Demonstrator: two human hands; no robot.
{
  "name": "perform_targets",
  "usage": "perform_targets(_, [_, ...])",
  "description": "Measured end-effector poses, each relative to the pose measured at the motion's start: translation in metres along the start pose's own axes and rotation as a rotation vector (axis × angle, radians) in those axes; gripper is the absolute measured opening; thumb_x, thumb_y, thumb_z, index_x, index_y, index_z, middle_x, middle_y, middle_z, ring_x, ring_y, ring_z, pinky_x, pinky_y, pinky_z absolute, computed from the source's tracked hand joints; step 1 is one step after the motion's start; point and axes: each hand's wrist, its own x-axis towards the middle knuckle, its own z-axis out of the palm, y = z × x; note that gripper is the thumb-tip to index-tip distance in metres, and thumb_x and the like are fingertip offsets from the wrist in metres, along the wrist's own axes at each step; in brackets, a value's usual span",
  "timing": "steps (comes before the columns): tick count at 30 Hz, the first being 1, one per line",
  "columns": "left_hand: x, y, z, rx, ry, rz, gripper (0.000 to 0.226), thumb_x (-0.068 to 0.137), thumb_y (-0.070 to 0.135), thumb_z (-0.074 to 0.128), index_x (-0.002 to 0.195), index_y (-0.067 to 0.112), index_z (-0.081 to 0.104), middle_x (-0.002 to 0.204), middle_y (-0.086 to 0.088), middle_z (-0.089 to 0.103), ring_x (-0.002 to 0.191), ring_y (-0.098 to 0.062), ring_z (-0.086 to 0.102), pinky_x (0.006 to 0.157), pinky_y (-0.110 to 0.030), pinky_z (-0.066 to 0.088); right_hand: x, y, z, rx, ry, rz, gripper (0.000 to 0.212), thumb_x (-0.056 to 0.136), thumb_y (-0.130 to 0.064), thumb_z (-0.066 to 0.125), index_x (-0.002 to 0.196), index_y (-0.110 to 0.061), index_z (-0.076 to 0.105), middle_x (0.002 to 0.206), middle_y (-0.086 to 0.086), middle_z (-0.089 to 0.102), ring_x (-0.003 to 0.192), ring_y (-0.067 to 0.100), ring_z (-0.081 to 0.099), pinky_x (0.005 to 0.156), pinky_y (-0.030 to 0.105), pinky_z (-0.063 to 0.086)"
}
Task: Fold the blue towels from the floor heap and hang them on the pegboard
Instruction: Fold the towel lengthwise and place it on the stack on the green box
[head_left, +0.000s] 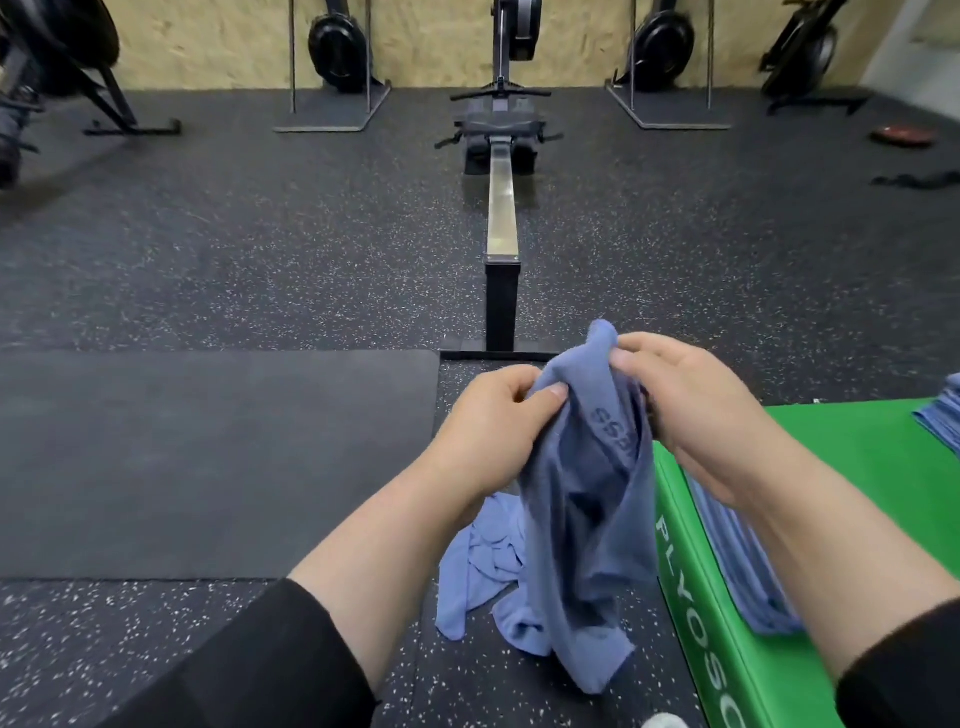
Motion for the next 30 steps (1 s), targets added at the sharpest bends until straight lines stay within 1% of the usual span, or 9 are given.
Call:
perform_targets(3, [0.005,0.004,-0.002,0.153,0.023,0.035,0.027,0.096,0.032,0.06,0.077,0.013,0.062,0.061,0.013,0.05,0.057,-0.008,0.041,0.055,-0.024,0.032,0.006,0.006,0.002,-0.137,-0.088,-0.026,0.047,0.087,-0.056,0.065,0.104,-0.013,0.073,0.107,0.016,0.074,0.096,0.022,0.071,0.093,0.044,0.051])
perform_targets(5, [0.008,0.005,-0.005,0.225,0.026,0.069,0.024,0.096,0.029,0.061,0.076,0.015,0.064,0.06,0.011,0.052,0.057,-0.006,0.042,0.052,-0.022,0.031,0.011,0.01,0.004,-0.224,-0.062,-0.044,0.054,0.081,-0.064,0.064,0.101,-0.014,0.074,0.101,0.012,0.075,0.1,0.028,0.072,0.096,0.05,0.052])
perform_targets(8, [0.011,0.004,-0.01,0.264,0.034,0.075,0.019,0.094,0.026,0.062,0.079,0.017,0.069,0.067,0.006,0.063,0.061,-0.005,0.048,0.055,-0.02,0.038,0.02,0.017,0.006,-0.238,0.001,-0.057,0.031,0.087,-0.05,0.061,0.092,-0.023,0.077,0.087,0.001,0.077,0.083,0.017,0.067,0.085,0.051,0.054])
perform_targets(10, [0.012,0.001,-0.014,0.244,0.027,0.055,0.017,0.093,0.026,0.064,0.078,0.02,0.07,0.065,0.01,0.064,0.058,-0.002,0.05,0.054,-0.016,0.04,0.025,0.021,0.005,-0.233,0.044,-0.059,0.022,0.091,-0.042,0.061,0.089,-0.027,0.077,0.082,-0.002,0.076,0.077,0.015,0.061,0.076,0.042,0.051])
perform_targets(17, [0.003,-0.005,-0.023,0.257,0.039,0.058,0.015,0.092,0.024,0.065,0.079,0.022,0.071,0.068,0.008,0.067,0.057,-0.001,0.049,0.053,-0.017,0.039,0.017,0.013,0.011,-0.313,-0.052,-0.069,0.014,0.089,-0.033,0.072,0.083,-0.022,0.077,0.078,0.0,0.075,0.069,0.009,0.057,0.071,0.034,0.045])
perform_targets(20, [-0.002,-0.004,-0.025,0.243,-0.029,0.044,0.015,0.092,0.032,0.069,0.082,0.021,0.072,0.077,0.001,0.072,0.063,-0.004,0.052,0.06,-0.022,0.041,0.017,0.011,0.013,-0.361,0.075,-0.131,0.018,0.093,-0.03,0.068,0.08,-0.019,0.074,0.075,0.007,0.07,0.064,0.009,0.05,0.064,0.031,0.04])
perform_targets(22, [-0.005,-0.006,-0.027,0.175,-0.138,-0.01,0.029,0.092,0.045,0.066,0.084,0.018,0.07,0.078,-0.003,0.069,0.069,-0.007,0.051,0.068,-0.027,0.04,0.016,0.008,0.012,-0.283,0.181,-0.173,0.017,0.095,-0.027,0.067,0.081,-0.018,0.074,0.078,0.012,0.071,0.066,0.01,0.051,0.064,0.031,0.041])
perform_targets(25, [-0.008,-0.012,-0.032,0.076,-0.268,-0.118,0.045,0.086,0.06,0.055,0.081,0.016,0.062,0.08,0.0,0.053,0.08,-0.014,0.043,0.078,-0.038,0.034,0.016,0.004,0.009,-0.134,0.303,-0.209,0.017,0.096,-0.024,0.067,0.081,-0.019,0.074,0.074,0.0,0.07,0.068,0.008,0.052,0.068,0.031,0.043])
perform_targets(30, [-0.01,-0.021,-0.036,0.162,-0.26,-0.209,0.025,0.08,0.042,0.053,0.078,0.019,0.064,0.077,-0.001,0.052,0.078,-0.017,0.042,0.079,-0.039,0.037,0.017,0.004,0.001,-0.103,0.41,-0.228,0.02,0.097,-0.025,0.065,0.078,-0.023,0.073,0.058,-0.018,0.058,0.055,0.0,0.042,0.057,0.023,0.036])
